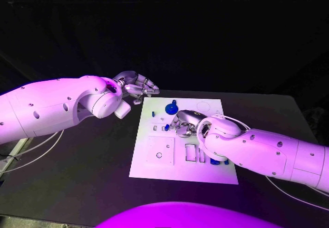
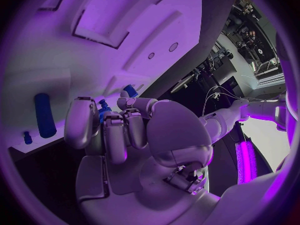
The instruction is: Assemble the parts on the task board
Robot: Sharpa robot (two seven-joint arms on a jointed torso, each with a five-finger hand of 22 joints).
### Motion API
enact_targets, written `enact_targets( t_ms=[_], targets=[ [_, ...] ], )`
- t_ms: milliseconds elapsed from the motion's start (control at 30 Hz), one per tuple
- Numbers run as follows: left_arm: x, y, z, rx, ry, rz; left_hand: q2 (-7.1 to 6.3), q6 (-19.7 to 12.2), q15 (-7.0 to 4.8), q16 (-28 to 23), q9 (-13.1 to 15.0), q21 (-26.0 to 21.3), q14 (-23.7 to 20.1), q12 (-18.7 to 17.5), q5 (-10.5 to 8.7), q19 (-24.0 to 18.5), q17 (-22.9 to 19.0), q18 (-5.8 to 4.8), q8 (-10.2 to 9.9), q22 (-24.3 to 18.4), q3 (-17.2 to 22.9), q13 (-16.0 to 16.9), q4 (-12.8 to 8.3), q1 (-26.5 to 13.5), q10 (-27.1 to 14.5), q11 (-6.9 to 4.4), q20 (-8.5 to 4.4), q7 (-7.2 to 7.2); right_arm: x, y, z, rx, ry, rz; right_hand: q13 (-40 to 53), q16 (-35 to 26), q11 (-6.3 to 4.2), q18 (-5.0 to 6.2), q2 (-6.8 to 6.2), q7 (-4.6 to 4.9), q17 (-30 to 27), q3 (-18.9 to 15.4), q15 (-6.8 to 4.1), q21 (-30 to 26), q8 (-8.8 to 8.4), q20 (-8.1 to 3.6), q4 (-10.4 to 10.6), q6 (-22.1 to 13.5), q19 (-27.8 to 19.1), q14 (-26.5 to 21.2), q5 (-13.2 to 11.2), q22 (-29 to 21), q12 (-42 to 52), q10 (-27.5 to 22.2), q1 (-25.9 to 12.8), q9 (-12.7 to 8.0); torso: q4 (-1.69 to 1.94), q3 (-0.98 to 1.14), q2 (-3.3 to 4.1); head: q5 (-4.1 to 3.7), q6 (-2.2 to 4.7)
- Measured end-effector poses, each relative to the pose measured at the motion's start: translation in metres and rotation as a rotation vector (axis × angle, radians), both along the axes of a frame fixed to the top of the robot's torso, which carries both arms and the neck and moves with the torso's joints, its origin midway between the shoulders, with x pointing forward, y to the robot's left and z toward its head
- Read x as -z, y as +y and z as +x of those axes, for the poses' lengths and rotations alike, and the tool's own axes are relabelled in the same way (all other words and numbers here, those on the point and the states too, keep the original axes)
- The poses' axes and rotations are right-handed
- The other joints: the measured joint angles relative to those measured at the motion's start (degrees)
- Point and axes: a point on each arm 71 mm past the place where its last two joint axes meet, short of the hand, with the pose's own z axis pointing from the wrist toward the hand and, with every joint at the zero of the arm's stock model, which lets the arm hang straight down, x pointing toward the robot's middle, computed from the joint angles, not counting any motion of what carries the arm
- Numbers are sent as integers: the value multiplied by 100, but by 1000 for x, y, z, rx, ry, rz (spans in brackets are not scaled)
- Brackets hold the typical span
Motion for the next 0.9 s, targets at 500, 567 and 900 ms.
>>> enact_targets(
  t_ms=[500, 567, 900],
  targets=[
    [0, 0, 0, 0, 0, 0, 0, -1, 0, 0, 1, 0, 0, 0, 0, 0, 0, -1, 0, -1, 0, 0, 0, 0, 0, 0, 0, -1, 0, 0, 3, 7, -4, 1, 0, 0, 0, 0, 24, 0, -1, 0, 0, 0, 0, 0, 0, 0, 0, 0, 0, 6, 0, 0, -24, 0, 1, 0, 1, -2, -26],
    [0, 0, 0, 0, 0, 0, 0, -1, 0, 0, 1, 0, 0, 0, 0, 0, 0, 0, 0, -1, 0, 0, 0, 0, 0, 0, 0, -1, 0, -1, 4, 10, -4, 1, 0, 0, 0, -1, 24, 0, -1, 0, 0, 0, 0, 0, 0, 0, 0, 0, 0, 6, 0, 0, -24, 0, 2, 0, -1, -3, -32],
    [1, -1, 1, 11, 5, 2, -97, 13, 41, 0, -73, 22, 1, 53, 0, -15, 0, 0, -91, -22, -55, -1, 55, -97, 106, 39, 15, 12, -9, -21, 4, 32, -19, 19, 0, 0, 64, -1, -48, 106, -1, -138, 45, -13, 44, 3, -21, 164, -3, 2, -14, 1, 0, -1, -95, 3, 2, -3, -24, -1, -23]
  ],
)
